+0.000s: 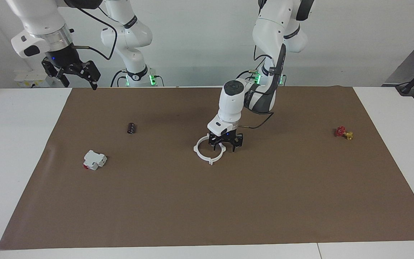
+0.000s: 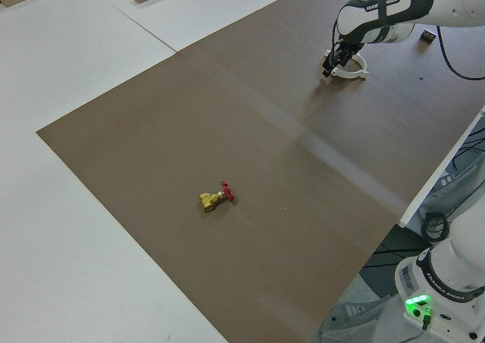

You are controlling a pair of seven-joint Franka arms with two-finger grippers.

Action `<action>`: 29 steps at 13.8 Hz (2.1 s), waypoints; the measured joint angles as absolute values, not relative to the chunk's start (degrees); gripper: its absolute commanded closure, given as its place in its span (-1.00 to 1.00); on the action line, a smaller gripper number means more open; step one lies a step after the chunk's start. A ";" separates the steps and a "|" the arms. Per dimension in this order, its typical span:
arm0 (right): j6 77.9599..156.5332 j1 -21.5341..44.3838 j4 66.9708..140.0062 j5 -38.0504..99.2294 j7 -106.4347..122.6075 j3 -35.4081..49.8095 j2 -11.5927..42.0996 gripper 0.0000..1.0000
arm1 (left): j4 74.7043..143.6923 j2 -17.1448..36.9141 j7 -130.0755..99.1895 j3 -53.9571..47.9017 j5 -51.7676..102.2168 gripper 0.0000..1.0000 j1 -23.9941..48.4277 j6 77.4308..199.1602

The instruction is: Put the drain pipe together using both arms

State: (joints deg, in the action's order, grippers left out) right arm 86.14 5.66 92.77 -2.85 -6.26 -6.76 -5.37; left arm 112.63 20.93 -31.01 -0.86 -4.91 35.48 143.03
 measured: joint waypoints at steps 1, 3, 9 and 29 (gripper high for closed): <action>86.14 5.66 92.77 -2.85 -6.26 -6.76 -5.37 -1.00 | 112.17 20.53 -31.01 -0.67 -4.91 -1.00 35.46 142.13; 86.14 5.66 92.77 -2.85 -6.26 -6.76 -5.37 -1.00 | 110.61 18.22 -30.93 -0.13 -4.92 -1.00 34.60 137.33; 86.14 5.66 92.77 -2.85 -6.26 -6.76 -5.37 -1.00 | 110.24 7.83 -19.55 0.47 -5.12 -1.00 22.94 123.26; 86.14 5.66 92.77 -2.85 -6.26 -6.75 -5.40 -1.00 | 87.53 0.04 8.45 0.61 -0.26 -1.00 0.02 90.42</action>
